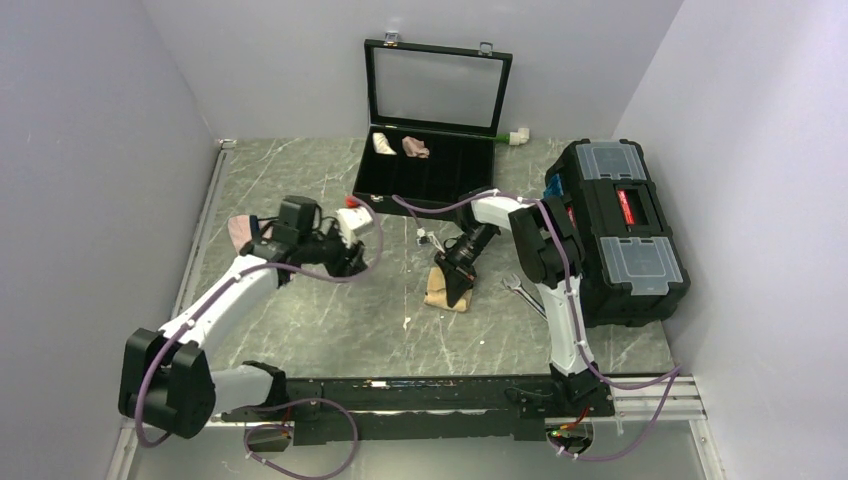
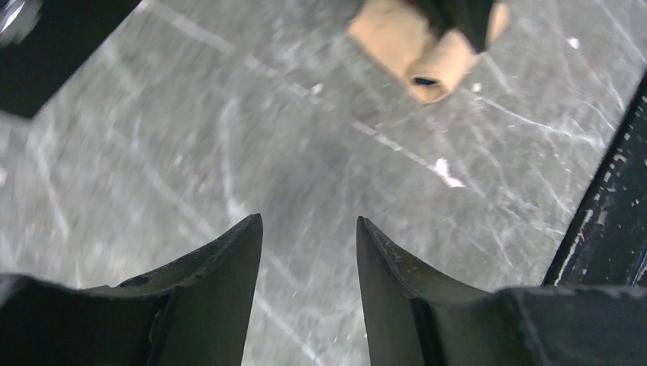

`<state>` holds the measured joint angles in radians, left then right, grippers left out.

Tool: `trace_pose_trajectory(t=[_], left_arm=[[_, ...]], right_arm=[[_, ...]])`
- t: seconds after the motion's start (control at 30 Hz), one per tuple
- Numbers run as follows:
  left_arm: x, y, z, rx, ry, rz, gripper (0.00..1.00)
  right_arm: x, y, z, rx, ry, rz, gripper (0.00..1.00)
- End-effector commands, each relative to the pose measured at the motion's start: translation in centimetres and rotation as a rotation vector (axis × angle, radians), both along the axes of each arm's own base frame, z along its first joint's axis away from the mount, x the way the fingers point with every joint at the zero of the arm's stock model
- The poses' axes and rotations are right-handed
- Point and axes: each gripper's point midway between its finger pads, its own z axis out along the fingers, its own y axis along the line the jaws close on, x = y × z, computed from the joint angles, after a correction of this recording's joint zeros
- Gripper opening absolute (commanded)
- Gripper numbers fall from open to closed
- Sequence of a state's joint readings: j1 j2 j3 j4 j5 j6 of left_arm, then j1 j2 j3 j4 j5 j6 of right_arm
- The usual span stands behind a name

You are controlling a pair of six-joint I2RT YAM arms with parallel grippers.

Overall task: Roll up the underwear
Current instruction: Roll the underwear to the center of the board.

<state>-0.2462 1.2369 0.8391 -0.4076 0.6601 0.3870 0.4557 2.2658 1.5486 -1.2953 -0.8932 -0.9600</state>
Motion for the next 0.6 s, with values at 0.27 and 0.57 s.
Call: trace_pose_trajectory(t=[0.27,0.57], left_arm=[[-3.7,-13.2,-1.4,0.19,-0.316,-0.443,0.58],[-5.2,-18.6,-5.2,0.257,-0.337,-0.583,0.58]], right_arm=[[0.2,-0.3,-2.0,-0.02,-0.011,0.044,0.01],[0.0,-0.5,-2.3,-0.029,-0.005,0.045,0.01]])
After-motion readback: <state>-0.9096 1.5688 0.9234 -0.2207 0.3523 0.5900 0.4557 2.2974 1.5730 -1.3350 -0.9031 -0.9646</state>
